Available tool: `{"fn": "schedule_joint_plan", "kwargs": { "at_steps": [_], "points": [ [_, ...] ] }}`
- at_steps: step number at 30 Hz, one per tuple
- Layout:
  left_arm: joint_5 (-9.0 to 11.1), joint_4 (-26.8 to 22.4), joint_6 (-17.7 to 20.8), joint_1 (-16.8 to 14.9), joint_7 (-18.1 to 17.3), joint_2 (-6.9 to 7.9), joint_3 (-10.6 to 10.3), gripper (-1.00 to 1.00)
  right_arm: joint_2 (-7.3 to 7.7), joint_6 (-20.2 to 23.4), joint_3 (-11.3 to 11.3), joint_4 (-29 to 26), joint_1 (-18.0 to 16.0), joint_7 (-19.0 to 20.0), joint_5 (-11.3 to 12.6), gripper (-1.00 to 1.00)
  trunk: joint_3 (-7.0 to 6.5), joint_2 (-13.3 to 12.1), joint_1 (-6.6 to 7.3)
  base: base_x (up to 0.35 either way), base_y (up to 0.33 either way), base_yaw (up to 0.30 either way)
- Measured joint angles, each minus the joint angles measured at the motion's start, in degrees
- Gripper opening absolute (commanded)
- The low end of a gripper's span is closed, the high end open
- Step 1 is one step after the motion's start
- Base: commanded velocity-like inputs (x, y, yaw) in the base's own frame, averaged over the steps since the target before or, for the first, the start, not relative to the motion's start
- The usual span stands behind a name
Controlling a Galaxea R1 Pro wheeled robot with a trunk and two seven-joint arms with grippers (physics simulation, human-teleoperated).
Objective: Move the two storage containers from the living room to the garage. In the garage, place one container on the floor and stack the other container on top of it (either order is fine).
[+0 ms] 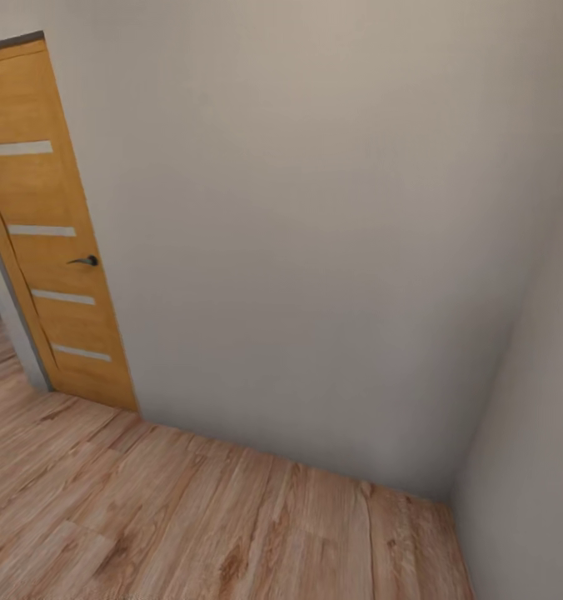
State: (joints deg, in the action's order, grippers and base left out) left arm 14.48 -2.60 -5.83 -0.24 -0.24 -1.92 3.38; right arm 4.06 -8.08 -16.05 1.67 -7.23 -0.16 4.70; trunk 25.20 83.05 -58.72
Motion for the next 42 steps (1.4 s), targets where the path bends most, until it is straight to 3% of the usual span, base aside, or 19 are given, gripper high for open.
{"fn": "schedule_joint_plan", "kwargs": {
  "at_steps": [25, 42],
  "points": [
    [-0.1, 0.0, 0.0, 0.0, -0.1, 0.0, 0.0, 1.0, 0.0, 0.1, 0.0, 0.0, 0.0, 0.0, 0.0, 1.0, 0.0, 0.0, 0.02, 0.309, 0.0, 0.011],
    [0.0, -0.1, -0.1, 0.0, 0.0, 0.0, 0.1, 1.0, 0.0, 0.0, 0.0, 0.0, 0.0, 0.0, 0.0, 1.0, 0.0, 0.0, -0.02, 0.083, 0.0, 0.242]
  ]
}}
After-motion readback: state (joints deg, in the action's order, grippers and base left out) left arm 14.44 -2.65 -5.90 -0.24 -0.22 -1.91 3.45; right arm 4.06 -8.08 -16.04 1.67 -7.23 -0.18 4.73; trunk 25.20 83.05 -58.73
